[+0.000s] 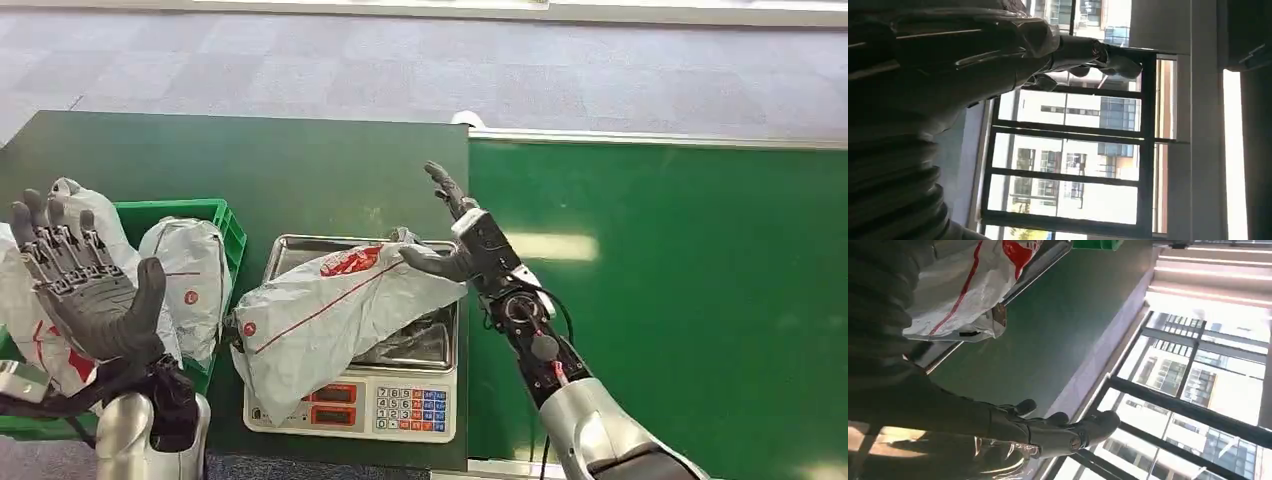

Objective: Moved the parcel from conveyor to table for the left to box.

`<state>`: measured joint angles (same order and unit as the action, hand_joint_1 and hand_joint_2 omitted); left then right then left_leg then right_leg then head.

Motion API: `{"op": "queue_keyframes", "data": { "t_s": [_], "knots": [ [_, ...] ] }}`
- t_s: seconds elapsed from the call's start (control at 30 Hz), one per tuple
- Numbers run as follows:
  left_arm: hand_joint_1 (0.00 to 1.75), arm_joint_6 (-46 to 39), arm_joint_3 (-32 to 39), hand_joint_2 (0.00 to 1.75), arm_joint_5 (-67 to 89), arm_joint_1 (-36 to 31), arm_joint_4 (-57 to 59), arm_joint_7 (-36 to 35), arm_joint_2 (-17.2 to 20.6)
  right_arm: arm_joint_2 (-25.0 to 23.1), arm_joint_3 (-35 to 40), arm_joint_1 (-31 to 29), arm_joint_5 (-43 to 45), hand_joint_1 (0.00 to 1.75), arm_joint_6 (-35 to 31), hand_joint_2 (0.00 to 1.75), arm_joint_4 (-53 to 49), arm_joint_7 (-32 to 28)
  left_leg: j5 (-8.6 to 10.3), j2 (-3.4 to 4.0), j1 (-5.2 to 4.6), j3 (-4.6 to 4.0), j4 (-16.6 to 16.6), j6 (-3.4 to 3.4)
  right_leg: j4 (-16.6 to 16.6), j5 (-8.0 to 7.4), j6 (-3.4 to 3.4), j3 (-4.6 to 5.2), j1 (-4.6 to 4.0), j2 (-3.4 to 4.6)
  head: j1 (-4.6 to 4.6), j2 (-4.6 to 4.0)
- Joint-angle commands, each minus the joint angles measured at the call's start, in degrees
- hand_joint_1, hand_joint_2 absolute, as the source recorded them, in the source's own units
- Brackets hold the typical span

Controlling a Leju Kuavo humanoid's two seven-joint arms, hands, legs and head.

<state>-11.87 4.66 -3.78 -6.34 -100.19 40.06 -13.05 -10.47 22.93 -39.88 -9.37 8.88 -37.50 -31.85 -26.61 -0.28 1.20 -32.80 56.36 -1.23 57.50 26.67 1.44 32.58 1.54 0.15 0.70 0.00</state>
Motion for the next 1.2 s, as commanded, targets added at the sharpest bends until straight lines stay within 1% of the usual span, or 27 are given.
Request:
{"op": "queue_keyframes", "data": {
  "t_s": [0.03, 0.07, 0.1, 0.13, 0.17, 0.2, 0.23, 0.27, 0.33, 0.37, 0.43, 0.47, 0.57, 0.6, 0.67, 0.77, 0.8, 0.83, 0.87, 0.97, 1.03, 1.07, 1.17, 1.2],
  "knots": [
    [0.00, 8.4, -1.5, 1.75, -0.4, 4.0, 3.4, -0.1, 4.2, 10.6, -0.1, 5.8, 15.9, 0.00, 1.4, 1.75, -9.2, 5.7, 0.04, -0.18, -0.03, 0.10, -0.1, 0.08, -0.1, 0.02, -0.07, -0.17, 0.00, -0.20, 0.00, 0.00],
    [0.00, 10.7, -2.8, 1.75, -0.2, 4.0, 5.9, -0.1, 5.3, 12.2, -0.4, 6.8, 17.8, 0.00, 0.6, 1.75, -9.5, 5.0, 0.07, -0.25, -0.02, 0.12, -0.2, 0.11, -0.2, 0.00, -0.11, -0.23, -0.02, -0.29, 0.00, 0.00],
    [0.00, 12.3, -3.3, 1.75, -0.6, 4.0, 7.1, -0.1, 5.7, 13.1, -0.4, 7.3, 18.8, 0.00, 0.2, 1.75, -9.6, 4.4, 0.07, -0.20, -0.01, 0.15, -0.2, 0.09, -0.2, -0.01, -0.10, -0.22, -0.02, -0.24, 0.02, 0.00],
    [0.00, 15.5, -4.3, 1.75, -2.3, 3.9, 9.9, -0.1, 6.5, 14.2, -1.3, 8.3, 20.3, 0.00, -0.3, 1.75, -9.7, 3.4, 0.06, -0.28, -0.06, 0.12, -0.1, 0.08, -0.1, 0.03, -0.07, -0.21, 0.04, -0.30, 0.00, 0.00],
    [0.00, 21.7, -6.5, 1.75, -5.7, 3.5, 13.0, -1.3, 8.1, 14.9, -2.4, 9.5, 21.7, 0.00, -1.4, 1.75, -10.4, 1.9, 0.11, -0.40, -0.03, 0.15, -0.2, 0.11, -0.3, 0.01, -0.11, -0.32, 0.00, -0.44, 0.00, 0.00],
    [0.00, 23.5, -7.0, 1.75, -5.1, 3.8, 13.4, -1.8, 8.7, 15.1, -3.7, 11.6, 22.5, 0.00, -3.3, 1.75, -11.6, -0.1, 0.15, -0.47, -0.03, 0.17, -0.3, 0.14, -0.3, -0.01, -0.15, -0.33, -0.01, -0.52, 0.00, 0.00],
    [0.00, 23.8, -7.1, 1.75, -4.1, 3.6, 14.3, -3.0, 8.6, 15.2, -4.0, 13.4, 22.7, 0.00, -4.1, 1.75, -12.3, -0.5, 0.06, -0.33, -0.08, 0.17, -0.2, 0.07, -0.2, 0.04, -0.07, -0.26, 0.07, -0.33, 0.00, 0.00],
    [0.00, 23.5, -7.3, 1.75, -2.7, 3.1, 15.5, -4.6, 8.4, 15.0, -4.2, 15.8, 22.4, 0.00, -5.7, 1.75, -13.5, -1.3, 0.10, -0.35, -0.06, 0.21, -0.3, 0.10, -0.3, 0.01, -0.13, -0.31, 0.04, -0.38, 0.02, 0.00],
    [0.00, 23.7, -7.5, 1.75, -1.8, 2.5, 17.5, -6.7, 8.3, 14.6, -5.7, 19.5, 23.2, 0.00, -6.9, 1.75, -15.8, -2.6, 0.02, -0.26, -0.03, 0.14, -0.1, 0.06, -0.2, 0.04, -0.09, -0.23, 0.02, -0.28, 0.00, 0.00],
    [0.00, 23.7, -7.6, 1.75, -1.8, 2.5, 17.6, -6.7, 8.2, 14.6, -5.7, 19.8, 23.2, 0.00, -7.0, 1.75, -15.9, -2.8, 0.06, -0.31, -0.02, 0.18, -0.2, 0.08, -0.3, 0.02, -0.14, -0.28, 0.00, -0.34, 0.02, 0.00],
    [0.00, 23.7, -7.6, 1.75, -1.8, 2.5, 17.6, -6.7, 8.2, 14.6, -5.7, 19.8, 23.2, 0.00, -7.0, 1.75, -15.9, -2.8, -0.02, -0.10, -0.04, 0.08, -0.1, 0.05, -0.1, 0.03, -0.08, -0.10, 0.03, -0.14, 0.00, 0.00],
    [0.00, 24.5, -7.6, 1.75, -1.3, 3.0, 17.6, -8.0, 8.2, 15.7, -5.1, 20.8, 20.1, 0.00, -10.2, 1.75, -18.5, -2.5, 0.00, -0.10, -0.04, 0.07, -0.1, 0.08, -0.1, 0.01, -0.14, -0.09, 0.02, -0.16, 0.02, 0.00],
    [0.00, 25.0, -7.6, 1.75, -0.8, 2.7, 19.2, -8.8, 7.9, 16.8, -7.1, 23.5, 20.3, 0.00, -10.8, 1.75, -23.0, -2.8, 0.01, -0.16, -0.05, 0.06, -0.1, 0.10, -0.2, 0.03, -0.13, -0.09, 0.02, -0.24, 0.02, 0.00],
    [0.00, 24.6, -7.6, 1.75, -0.1, 2.2, 20.0, -8.7, 7.9, 16.4, -8.1, 24.2, 20.6, 0.00, -10.8, 1.75, -23.9, -2.6, 0.02, -0.20, -0.05, 0.03, -0.1, 0.10, -0.1, 0.03, -0.10, -0.06, 0.03, -0.26, 0.00, 0.00],
    [0.00, 23.5, -7.5, 1.75, 1.1, 1.4, 20.8, -8.6, 7.7, 15.5, -9.0, 23.9, 20.3, 0.00, -10.2, 1.75, -22.7, -1.4, 0.00, -0.19, -0.05, 0.00, -0.1, 0.11, -0.1, 0.02, -0.11, -0.06, 0.03, -0.22, 0.00, 0.00],
    [0.00, 23.8, -7.4, 1.75, 1.1, 1.2, 20.9, -9.0, 7.9, 15.1, -8.7, 23.1, 19.9, 0.00, -10.3, 1.75, -21.8, -1.3, -0.03, 0.01, -0.05, -0.07, 0.0, 0.05, 0.0, 0.01, -0.05, 0.06, 0.04, -0.04, 0.00, 0.00],
    [0.00, 23.8, -7.4, 1.75, 1.1, 1.3, 20.9, -9.1, 7.9, 15.0, -8.7, 23.0, 19.8, 0.00, -10.3, 1.75, -21.6, -1.3, 0.01, 0.03, -0.03, -0.04, -0.1, 0.12, -0.1, -0.04, -0.17, 0.02, -0.01, -0.06, 0.00, 0.00],
    [0.00, 23.8, -7.4, 1.75, 1.1, 1.3, 20.9, -9.1, 7.9, 15.0, -8.7, 23.0, 19.8, 0.00, -10.3, 1.75, -21.6, -1.3, -0.02, 0.03, -0.05, -0.05, 0.0, 0.05, 0.0, 0.00, -0.08, 0.05, 0.04, -0.03, 0.00, 0.00],
    [0.00, 23.8, -7.4, 1.75, 1.1, 1.3, 20.9, -9.1, 7.9, 15.0, -8.7, 23.0, 19.8, 0.00, -10.3, 1.75, -21.6, -1.3, 0.00, 0.06, -0.03, -0.02, -0.1, 0.08, -0.1, -0.03, -0.16, 0.04, 0.00, -0.03, 0.02, 0.00],
    [0.00, 23.8, -7.4, 1.75, 1.1, 1.3, 20.9, -9.1, 7.9, 15.0, -8.7, 23.0, 19.8, 0.00, -10.3, 1.75, -21.6, -1.3, -0.03, 0.01, -0.05, -0.05, 0.0, 0.04, 0.0, 0.02, -0.06, 0.07, 0.05, -0.05, 0.02, 0.00],
    [0.00, 23.8, -7.4, 1.75, 1.1, 1.3, 20.9, -9.1, 7.9, 15.0, -8.7, 23.0, 19.8, 0.00, -10.3, 1.75, -21.6, -1.3, -0.01, 0.03, -0.02, 0.00, -0.1, 0.10, -0.1, -0.01, -0.18, 0.02, -0.01, -0.06, 0.02, 0.00],
    [0.00, 23.8, -7.4, 1.75, 1.1, 1.3, 20.9, -9.1, 7.9, 15.0, -8.7, 23.0, 19.8, 0.00, -10.3, 1.75, -21.6, -1.3, -0.04, 0.02, -0.04, -0.05, 0.0, 0.05, 0.0, 0.01, -0.06, 0.06, 0.03, -0.03, 0.02, 0.00],
    [0.00, 24.0, -7.4, 1.75, 0.9, 1.4, 20.8, -9.3, 7.9, 14.9, -8.8, 22.7, 19.7, 0.00, -10.3, 1.75, -21.1, -1.2, -0.03, 0.03, -0.05, -0.07, 0.0, 0.05, 0.0, 0.01, -0.05, 0.09, 0.04, -0.03, 0.00, 0.00],
    [0.00, 24.4, -7.5, 1.75, 0.9, 1.4, 20.9, -9.7, 8.1, 14.7, -8.9, 22.4, 19.8, 0.00, -10.3, 1.75, -20.4, -0.4, 0.00, 0.05, -0.03, -0.01, -0.1, 0.13, -0.1, -0.04, -0.16, 0.01, -0.01, -0.05, 0.02, 0.00]
  ]
}}
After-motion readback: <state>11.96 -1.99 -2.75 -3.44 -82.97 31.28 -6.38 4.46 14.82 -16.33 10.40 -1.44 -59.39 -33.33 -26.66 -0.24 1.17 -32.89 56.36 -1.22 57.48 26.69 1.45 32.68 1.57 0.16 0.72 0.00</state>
